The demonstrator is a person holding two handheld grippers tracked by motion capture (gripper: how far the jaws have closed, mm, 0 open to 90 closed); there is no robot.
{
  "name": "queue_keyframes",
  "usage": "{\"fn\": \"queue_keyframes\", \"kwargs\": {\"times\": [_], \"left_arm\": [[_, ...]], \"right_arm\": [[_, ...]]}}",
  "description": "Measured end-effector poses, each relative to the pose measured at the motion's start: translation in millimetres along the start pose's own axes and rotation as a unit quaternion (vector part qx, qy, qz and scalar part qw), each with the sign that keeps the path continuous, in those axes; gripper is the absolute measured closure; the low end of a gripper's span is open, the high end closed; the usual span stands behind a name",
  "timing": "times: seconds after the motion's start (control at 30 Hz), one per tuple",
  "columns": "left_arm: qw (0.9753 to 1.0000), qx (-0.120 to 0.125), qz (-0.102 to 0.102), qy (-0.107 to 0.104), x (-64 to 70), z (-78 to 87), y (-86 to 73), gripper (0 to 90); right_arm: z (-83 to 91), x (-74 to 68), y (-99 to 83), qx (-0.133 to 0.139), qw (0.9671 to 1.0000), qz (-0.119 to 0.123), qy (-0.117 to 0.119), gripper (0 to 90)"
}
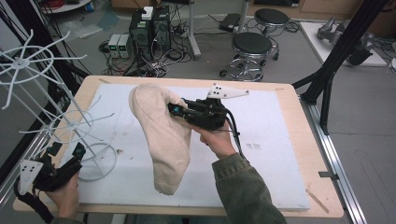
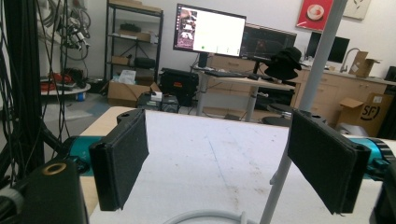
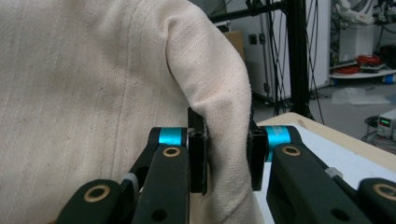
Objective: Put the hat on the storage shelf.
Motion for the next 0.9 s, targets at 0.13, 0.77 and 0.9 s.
{"fn": "queue_keyframes", "kwargs": {"times": [0.13, 0.77, 0.9], "left_arm": [[1.0, 0.001, -0.001, 0.0, 0.0, -0.2, 0.0, 21.0], [1.0, -0.001, 0.0, -0.001, -0.3, -1.1, -0.5, 21.0], [1.0, -0.001, 0.0, 0.0, -0.7, -0.6, -0.3, 21.0]], "right_arm": [[-0.6, -5.4, 10.4, 0.008, 0.9999, 0.006, 0.006, 77.3], [-24.9, -37.9, 84.7, 0.053, 0.9961, 0.044, 0.055, 77.3], [-31.8, -46.9, 100.6, 0.053, 0.9952, 0.057, 0.06, 77.2]]}}
Point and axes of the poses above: each handheld gripper's, and its own axes: z roughly backward along the jaws, y roughly out of its top, x roughly to its right, the point moved 4 cm from there along -z, roughly forward along the jaws, and after that the axes turned 8 degrees about -x, right-handed, at the moved point
